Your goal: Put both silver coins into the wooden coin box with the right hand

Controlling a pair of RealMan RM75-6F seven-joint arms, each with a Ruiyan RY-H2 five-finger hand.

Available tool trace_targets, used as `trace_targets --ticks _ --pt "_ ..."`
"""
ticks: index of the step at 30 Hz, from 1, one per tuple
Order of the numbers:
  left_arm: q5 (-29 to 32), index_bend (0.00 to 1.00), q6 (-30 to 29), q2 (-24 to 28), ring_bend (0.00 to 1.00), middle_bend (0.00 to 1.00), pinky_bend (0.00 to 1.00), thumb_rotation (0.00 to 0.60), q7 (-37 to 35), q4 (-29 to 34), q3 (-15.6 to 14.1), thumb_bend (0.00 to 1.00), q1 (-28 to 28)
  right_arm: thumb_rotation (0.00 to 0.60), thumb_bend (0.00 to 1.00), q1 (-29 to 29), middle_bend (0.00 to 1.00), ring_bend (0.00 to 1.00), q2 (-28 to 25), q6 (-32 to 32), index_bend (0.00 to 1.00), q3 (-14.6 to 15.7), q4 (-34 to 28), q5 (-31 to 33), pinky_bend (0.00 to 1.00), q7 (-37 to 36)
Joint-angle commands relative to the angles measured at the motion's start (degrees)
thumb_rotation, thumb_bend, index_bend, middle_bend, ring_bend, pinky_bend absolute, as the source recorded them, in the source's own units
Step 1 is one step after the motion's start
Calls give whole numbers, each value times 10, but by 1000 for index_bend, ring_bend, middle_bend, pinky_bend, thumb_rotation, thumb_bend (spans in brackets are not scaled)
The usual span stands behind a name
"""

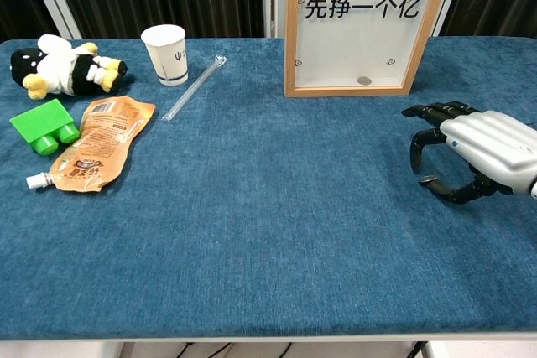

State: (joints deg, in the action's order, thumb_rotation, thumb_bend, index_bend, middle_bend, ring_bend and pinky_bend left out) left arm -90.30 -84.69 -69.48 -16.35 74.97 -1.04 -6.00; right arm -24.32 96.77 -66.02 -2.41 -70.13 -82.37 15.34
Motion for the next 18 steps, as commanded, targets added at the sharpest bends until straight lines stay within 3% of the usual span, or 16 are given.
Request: trace_targets --ticks 1,18 --pt "0 63 0 0 0 11 0 600 1 0 0 93 0 600 344 0 54 0 1 0 518 0 1 0 0 0" --pt "1 63 -2 2 0 11 0 600 0 2 -1 93 2 600 347 2 63 0 -8 -21 714 -12 -12 -8 0 -16"
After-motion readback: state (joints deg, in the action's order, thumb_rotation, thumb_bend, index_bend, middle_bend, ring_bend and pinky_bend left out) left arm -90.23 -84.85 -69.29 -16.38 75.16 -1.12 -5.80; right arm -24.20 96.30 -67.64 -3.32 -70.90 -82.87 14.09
